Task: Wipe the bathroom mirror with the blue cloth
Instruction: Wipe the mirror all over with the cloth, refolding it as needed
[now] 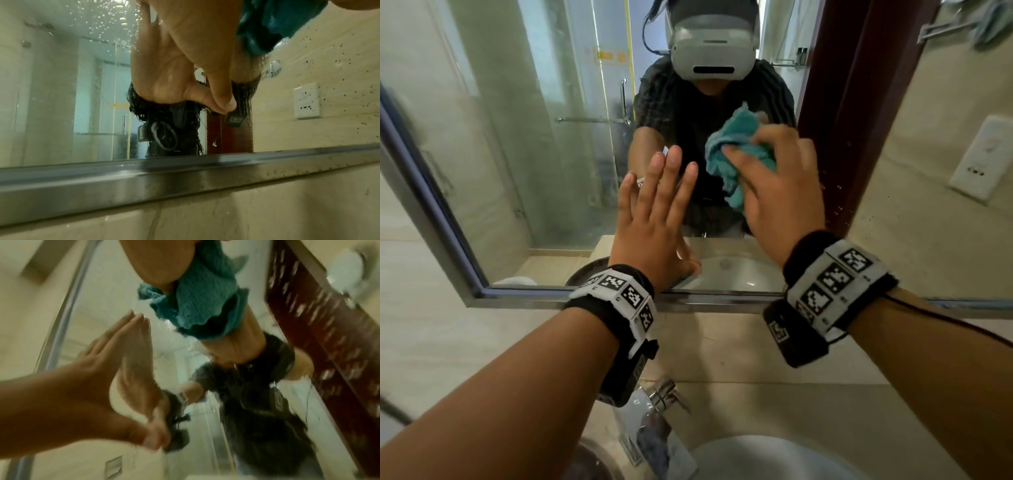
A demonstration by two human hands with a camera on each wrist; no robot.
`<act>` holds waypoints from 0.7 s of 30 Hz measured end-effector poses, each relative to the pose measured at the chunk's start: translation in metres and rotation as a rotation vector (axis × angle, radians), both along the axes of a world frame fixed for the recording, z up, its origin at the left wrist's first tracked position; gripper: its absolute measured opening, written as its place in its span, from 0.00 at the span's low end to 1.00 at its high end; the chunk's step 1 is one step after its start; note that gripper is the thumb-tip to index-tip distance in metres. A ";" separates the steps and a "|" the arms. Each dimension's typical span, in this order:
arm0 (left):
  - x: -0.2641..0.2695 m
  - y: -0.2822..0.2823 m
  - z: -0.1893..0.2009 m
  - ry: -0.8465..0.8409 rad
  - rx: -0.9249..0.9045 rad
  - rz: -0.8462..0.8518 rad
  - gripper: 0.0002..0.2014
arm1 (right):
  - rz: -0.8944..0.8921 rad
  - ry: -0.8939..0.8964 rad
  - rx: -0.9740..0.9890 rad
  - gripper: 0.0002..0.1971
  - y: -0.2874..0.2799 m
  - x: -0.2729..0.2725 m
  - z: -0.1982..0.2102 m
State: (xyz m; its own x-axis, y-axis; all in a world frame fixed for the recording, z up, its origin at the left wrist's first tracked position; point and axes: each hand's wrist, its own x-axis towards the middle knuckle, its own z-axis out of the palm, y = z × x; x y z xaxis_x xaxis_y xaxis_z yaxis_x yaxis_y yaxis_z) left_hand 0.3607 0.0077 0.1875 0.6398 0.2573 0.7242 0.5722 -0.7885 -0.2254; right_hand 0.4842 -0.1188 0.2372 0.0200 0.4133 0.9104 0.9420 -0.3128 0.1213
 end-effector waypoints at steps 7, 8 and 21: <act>-0.004 0.009 -0.004 -0.039 0.063 -0.059 0.53 | 0.128 -0.239 -0.457 0.16 -0.010 0.002 -0.109; -0.005 0.009 -0.003 -0.030 0.065 -0.054 0.54 | 0.137 -0.262 -0.458 0.17 -0.012 0.007 -0.105; -0.005 0.010 -0.004 -0.017 0.055 -0.070 0.53 | 0.078 -0.201 -0.445 0.20 -0.014 -0.001 -0.110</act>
